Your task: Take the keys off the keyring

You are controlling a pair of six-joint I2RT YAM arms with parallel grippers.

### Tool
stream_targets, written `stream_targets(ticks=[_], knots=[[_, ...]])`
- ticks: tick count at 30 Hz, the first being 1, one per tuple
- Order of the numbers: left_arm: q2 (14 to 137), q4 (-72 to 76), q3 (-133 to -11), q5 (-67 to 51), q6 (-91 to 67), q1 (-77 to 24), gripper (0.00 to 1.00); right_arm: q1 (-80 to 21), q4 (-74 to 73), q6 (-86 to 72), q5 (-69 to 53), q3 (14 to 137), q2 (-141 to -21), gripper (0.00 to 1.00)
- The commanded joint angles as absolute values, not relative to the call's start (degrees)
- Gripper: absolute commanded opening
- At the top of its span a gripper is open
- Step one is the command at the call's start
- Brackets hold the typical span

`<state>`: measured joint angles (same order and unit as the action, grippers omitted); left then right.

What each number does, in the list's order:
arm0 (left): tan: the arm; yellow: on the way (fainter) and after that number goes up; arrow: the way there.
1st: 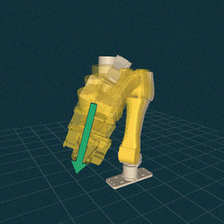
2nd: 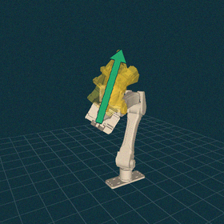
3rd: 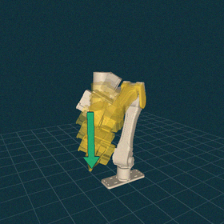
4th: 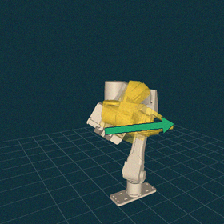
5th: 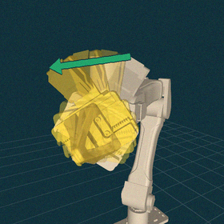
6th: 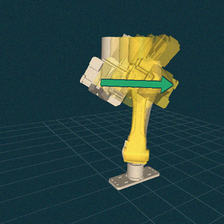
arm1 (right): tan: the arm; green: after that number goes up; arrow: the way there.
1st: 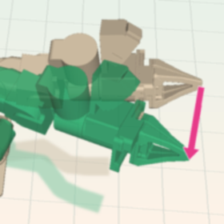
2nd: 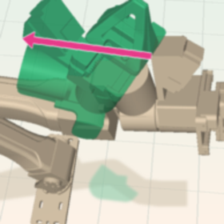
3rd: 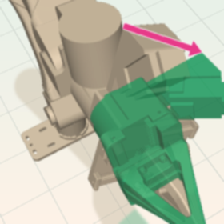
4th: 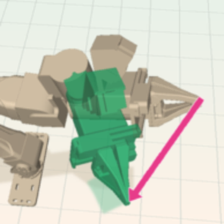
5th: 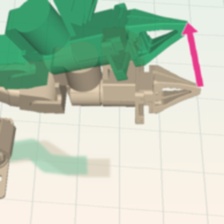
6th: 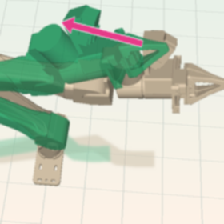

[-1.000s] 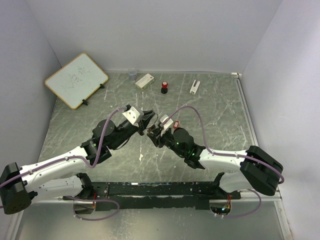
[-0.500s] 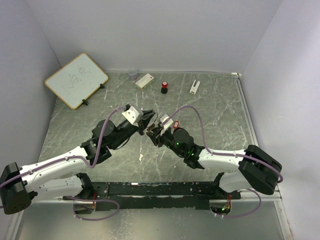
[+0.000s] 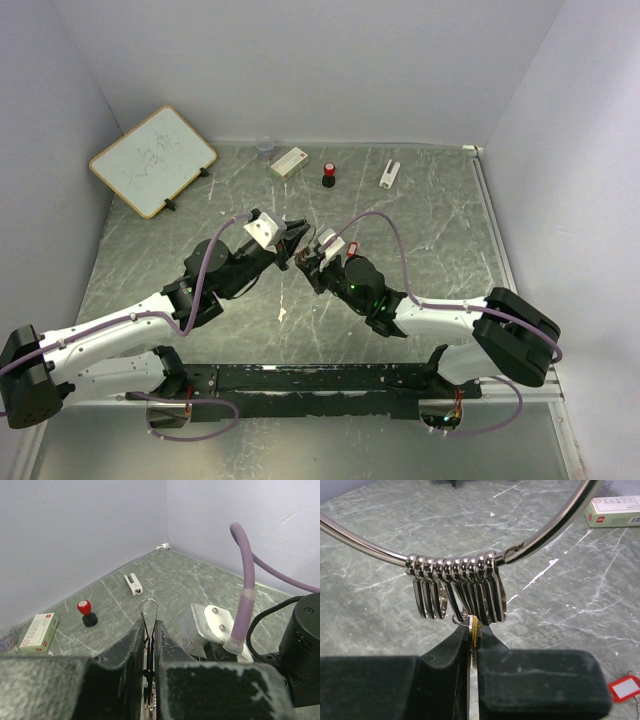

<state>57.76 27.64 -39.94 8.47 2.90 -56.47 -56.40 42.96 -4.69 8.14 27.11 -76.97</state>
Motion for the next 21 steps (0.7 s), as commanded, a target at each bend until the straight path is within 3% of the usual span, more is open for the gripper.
stream_targets(ticks=[1,12,21], knots=[[57.7,28.7,-41.5,12.3,1.7,-56.4,0.08,-57.0,40.1,-3.2,11.3,29.0,-75.1,0.00],[57.2,19.2,-40.8,34.4,-3.2,-56.5,0.57,-58.9,3.1,-5.3,25.0,39.3,-65.3,0.00],[54.3,22.0,-35.5,30.6,-2.9,-56.3,0.52,-61.4,-21.8,-10.5,34.2,52.8,-63.9,0.00]])
